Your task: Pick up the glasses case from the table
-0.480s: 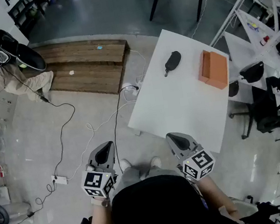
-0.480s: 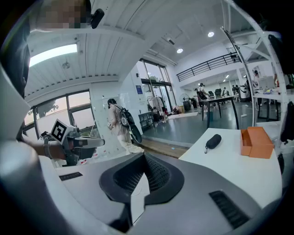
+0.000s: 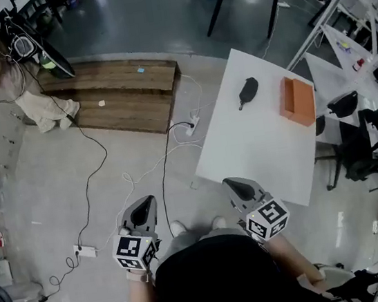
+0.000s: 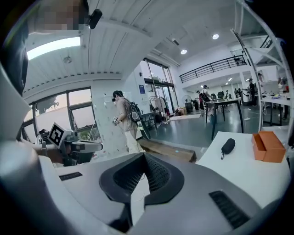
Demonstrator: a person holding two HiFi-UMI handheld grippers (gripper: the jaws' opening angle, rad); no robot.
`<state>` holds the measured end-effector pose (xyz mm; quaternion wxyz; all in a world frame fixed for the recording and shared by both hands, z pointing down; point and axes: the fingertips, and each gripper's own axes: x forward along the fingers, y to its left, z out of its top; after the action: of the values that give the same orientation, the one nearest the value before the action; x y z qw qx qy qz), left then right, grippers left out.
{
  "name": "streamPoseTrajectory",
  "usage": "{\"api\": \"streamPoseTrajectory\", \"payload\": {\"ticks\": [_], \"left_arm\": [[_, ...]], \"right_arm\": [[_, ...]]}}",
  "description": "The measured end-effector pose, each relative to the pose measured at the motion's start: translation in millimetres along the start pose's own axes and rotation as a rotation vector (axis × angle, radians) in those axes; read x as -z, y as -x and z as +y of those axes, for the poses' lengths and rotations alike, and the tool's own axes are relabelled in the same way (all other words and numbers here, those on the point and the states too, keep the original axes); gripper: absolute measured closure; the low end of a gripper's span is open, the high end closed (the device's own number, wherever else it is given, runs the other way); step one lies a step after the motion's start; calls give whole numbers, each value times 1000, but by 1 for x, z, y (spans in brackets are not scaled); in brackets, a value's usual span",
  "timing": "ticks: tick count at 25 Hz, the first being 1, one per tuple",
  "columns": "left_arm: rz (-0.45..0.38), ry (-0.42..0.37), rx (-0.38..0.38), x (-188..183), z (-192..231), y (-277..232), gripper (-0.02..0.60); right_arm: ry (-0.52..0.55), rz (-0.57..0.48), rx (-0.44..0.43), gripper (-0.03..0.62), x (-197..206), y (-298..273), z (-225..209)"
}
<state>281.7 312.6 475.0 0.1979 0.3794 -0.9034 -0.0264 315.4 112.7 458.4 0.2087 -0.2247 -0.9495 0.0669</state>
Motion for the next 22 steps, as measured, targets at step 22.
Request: {"api": "streamPoseTrajectory", "payload": {"ticks": [22], "left_arm": [[116,-47,17,-23,199,-73,563]], "right_arm": [[-71,-3,117,568,-57,-209,-59]]}}
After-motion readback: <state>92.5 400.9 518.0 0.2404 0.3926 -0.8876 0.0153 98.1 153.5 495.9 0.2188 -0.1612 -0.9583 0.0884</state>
